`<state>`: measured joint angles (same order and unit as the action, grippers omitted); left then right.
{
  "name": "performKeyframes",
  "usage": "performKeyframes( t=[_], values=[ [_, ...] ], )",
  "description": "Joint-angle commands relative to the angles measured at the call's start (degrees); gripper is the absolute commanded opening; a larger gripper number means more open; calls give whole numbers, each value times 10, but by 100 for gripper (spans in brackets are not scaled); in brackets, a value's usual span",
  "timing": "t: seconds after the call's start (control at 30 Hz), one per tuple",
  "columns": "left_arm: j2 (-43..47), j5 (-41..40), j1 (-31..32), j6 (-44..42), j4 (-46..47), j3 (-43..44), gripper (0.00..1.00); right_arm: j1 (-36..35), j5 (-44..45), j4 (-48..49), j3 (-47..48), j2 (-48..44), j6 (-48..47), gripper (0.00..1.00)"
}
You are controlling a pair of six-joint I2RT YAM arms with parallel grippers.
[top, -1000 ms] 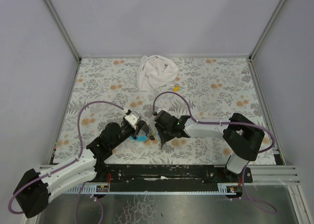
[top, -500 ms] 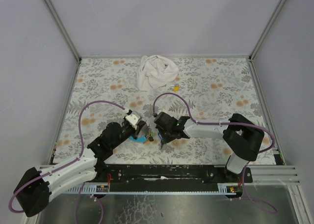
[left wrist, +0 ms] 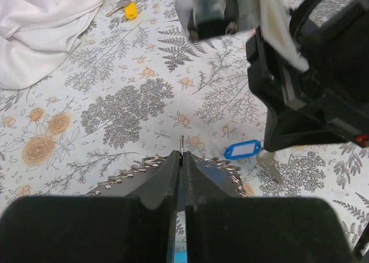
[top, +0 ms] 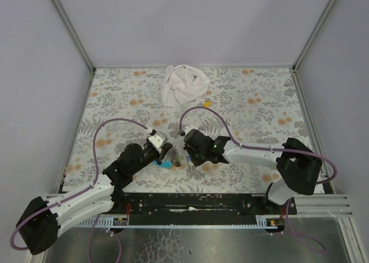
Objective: Put the keys on the keyring
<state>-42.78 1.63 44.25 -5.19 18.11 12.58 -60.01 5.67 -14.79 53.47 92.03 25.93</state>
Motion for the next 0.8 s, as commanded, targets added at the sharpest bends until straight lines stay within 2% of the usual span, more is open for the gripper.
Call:
performKeyframes(
  t=[0.0,0.2,0.43,0.63,0.77],
  values=[
    [15,44,-2,-14,60,-3,0,-4,27,13,-10,-57,-102,0],
    [15,128,-1,-36,65,-3,0,-4,-46,26,-54,-142,-247,0],
    [-18,241,-2,-69,54,12,0,15,-108,114,-137,-262,-373,0],
    [-44,296,-2,-83,51,23,0,53,-225,139,-151,-269,-435,0],
    [-54,313,-2,-87,51,26,0,54,-263,158,-148,-256,-459,0]
  ],
)
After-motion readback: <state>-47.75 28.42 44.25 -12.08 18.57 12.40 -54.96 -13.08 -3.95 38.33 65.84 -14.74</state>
